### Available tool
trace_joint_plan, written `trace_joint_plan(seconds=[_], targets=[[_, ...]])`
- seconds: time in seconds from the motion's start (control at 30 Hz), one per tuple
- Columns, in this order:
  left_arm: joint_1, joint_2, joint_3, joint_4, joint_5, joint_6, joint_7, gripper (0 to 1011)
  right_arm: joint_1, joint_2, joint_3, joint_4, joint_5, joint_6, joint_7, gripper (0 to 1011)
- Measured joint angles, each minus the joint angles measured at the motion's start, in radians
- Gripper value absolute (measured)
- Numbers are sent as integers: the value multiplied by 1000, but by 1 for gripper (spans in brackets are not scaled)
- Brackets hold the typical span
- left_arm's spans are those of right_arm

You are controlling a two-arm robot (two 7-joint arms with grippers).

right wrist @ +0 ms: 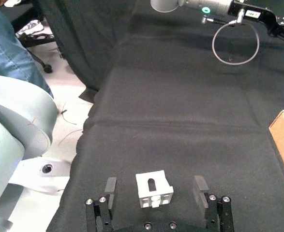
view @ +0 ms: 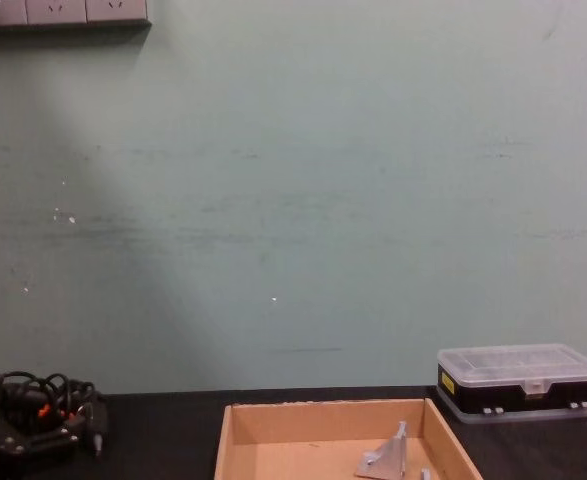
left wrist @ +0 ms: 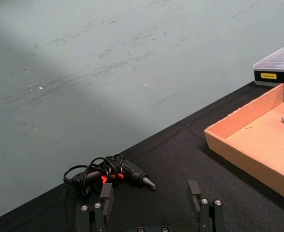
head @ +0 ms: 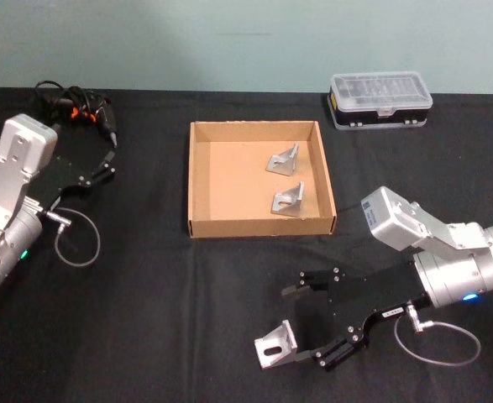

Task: Use one hand to pick up the angle iron from the table and place it into the box.

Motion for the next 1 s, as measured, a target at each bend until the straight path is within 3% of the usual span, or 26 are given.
trace_joint_plan(seconds=[1.0], targets=[[0,0,0,0,0,0,0,1000,13,-38,-57,60,-18,-7,-20,1002]])
